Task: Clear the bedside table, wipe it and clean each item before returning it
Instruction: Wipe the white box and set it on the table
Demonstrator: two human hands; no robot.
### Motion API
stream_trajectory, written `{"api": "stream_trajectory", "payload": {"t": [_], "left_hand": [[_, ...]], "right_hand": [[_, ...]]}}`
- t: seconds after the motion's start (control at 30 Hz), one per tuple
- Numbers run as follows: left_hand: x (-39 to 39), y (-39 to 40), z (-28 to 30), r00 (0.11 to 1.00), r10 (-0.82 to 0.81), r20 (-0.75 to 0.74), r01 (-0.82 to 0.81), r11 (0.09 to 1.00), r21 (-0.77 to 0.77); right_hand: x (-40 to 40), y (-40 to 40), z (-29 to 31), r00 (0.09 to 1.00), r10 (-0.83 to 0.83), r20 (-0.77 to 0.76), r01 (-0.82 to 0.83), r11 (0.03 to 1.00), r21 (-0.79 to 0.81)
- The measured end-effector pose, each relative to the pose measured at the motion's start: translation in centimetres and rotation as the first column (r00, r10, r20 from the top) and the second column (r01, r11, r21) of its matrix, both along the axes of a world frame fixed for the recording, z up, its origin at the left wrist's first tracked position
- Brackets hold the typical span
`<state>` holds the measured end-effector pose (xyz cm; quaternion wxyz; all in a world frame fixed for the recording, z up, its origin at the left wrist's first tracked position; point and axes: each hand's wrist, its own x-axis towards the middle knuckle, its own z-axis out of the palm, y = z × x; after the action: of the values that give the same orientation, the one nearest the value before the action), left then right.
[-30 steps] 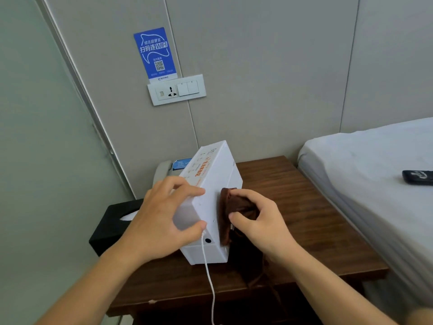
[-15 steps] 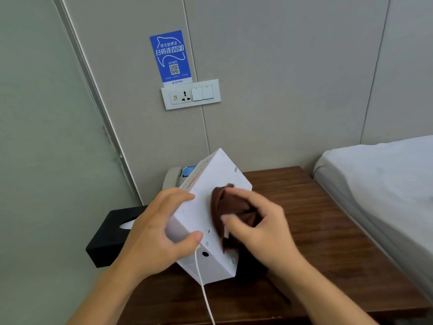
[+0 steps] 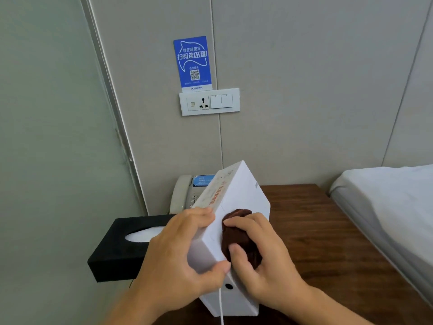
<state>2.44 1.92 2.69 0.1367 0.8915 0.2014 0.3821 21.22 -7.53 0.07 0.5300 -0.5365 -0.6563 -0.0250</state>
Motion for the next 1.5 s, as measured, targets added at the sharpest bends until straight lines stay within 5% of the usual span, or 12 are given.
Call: {"api": "stream_trajectory", "payload": {"t": [0.13, 0.27, 0.37, 0.57, 0.77, 0.93, 1.23, 1.5], "left_hand": [[0.9, -0.3, 0.2, 1.0, -0.012, 0.027, 0.009, 0.994, 0.113], [1.8, -1.0, 0.3, 1.0, 0.02, -0.008, -0.019, 0.986, 0.164], [1.5, -0.6, 0.2, 1.0, 0.008, 0.022, -0.012, 0.986, 0.166], [1.3, 0.4, -0.2, 0.989, -0.064, 0.136, 0.042, 0.986, 0.161], [2.4, -0.7, 0.2, 0.993, -0.077, 0.086, 0.055, 0.972, 0.227], [3.0, -1.5, 0.1, 0.997, -0.048, 0.063, 0.03, 0.965, 0.262], [1.4, 0.7, -1.4, 0.941, -0.171, 0.294, 0.189, 0.981, -0.036], [1.1, 1.4, -0.8, 0.944, -0.286, 0.167, 0.314, 0.932, -0.18]], "right_hand": [[4.5, 5.6, 2.2, 0.971, -0.173, -0.166, 0.183, 0.982, 0.045], [9.9, 10.4, 3.6, 0.873, -0.319, -0.37, 0.266, 0.946, -0.187], [6.9, 7.6, 2.7, 0.918, -0.273, -0.287, 0.24, 0.96, -0.143], [0.2, -0.5, 1.1, 0.997, 0.077, 0.003, -0.077, 0.991, 0.111], [8.9, 9.0, 4.4, 0.904, -0.253, -0.345, 0.261, 0.965, -0.026], [12.9, 10.5, 3.9, 0.795, -0.36, -0.488, 0.268, 0.93, -0.249], [13.2, 7.4, 4.3, 0.747, -0.406, -0.527, 0.205, 0.894, -0.398], [11.8, 0.7, 3.7, 0.831, -0.417, -0.368, 0.281, 0.886, -0.369]]}}
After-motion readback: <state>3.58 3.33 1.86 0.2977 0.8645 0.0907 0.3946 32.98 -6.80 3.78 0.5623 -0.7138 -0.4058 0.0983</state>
